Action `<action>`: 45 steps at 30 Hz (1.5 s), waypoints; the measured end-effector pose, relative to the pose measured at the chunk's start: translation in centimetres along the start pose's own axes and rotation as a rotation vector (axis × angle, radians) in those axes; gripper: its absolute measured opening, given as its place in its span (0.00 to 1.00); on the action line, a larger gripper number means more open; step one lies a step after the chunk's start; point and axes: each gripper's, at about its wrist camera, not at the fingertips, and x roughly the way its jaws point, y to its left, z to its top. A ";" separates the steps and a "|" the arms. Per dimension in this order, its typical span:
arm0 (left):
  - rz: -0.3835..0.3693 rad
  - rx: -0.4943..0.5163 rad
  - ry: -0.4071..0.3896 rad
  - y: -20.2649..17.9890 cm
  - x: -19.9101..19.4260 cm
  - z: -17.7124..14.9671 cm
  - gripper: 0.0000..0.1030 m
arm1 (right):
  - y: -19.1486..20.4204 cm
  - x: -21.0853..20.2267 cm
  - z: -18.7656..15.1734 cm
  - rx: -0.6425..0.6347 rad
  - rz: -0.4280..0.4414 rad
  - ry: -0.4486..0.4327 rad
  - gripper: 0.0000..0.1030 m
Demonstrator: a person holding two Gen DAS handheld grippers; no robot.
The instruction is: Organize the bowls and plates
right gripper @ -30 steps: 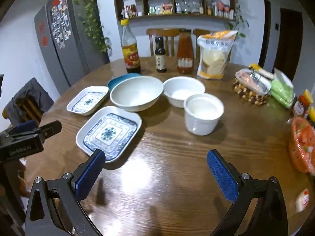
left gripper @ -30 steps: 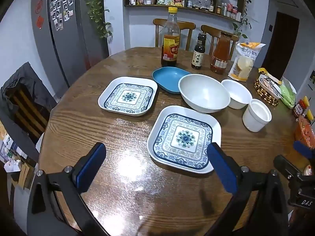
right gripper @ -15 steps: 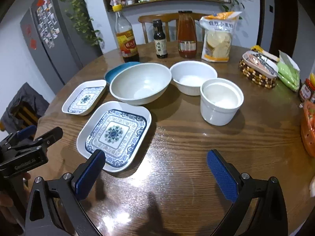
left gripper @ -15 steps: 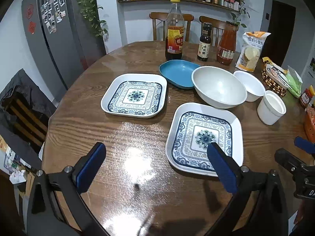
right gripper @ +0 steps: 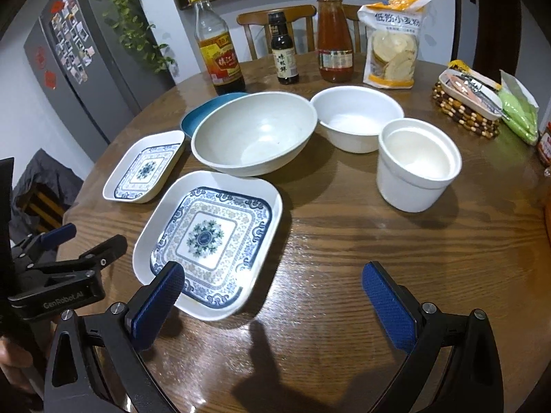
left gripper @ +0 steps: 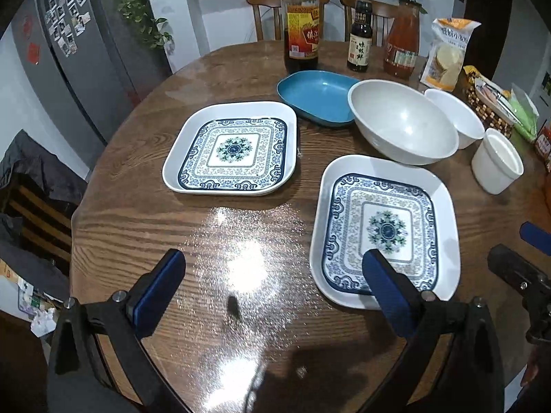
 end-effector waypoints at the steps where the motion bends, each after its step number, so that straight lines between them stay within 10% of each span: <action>1: -0.012 -0.003 0.021 0.1 0.3 0.0 1.00 | 0.1 0.2 0.0 0.000 0.001 0.003 1.00; 18: -0.146 0.033 0.084 -1.0 3.9 1.8 0.90 | 0.1 2.8 0.6 0.062 -0.019 0.047 0.99; 22: -0.176 0.028 0.116 -1.1 4.9 2.0 0.64 | 0.4 3.6 0.7 0.058 -0.011 0.067 0.78; 34: -0.234 0.039 0.150 -1.3 6.0 1.6 0.35 | 0.4 5.6 0.4 0.065 0.037 0.148 0.17; 45: -0.227 0.017 0.136 -0.7 3.1 -0.1 0.21 | 1.4 3.6 -0.5 0.021 0.107 0.158 0.10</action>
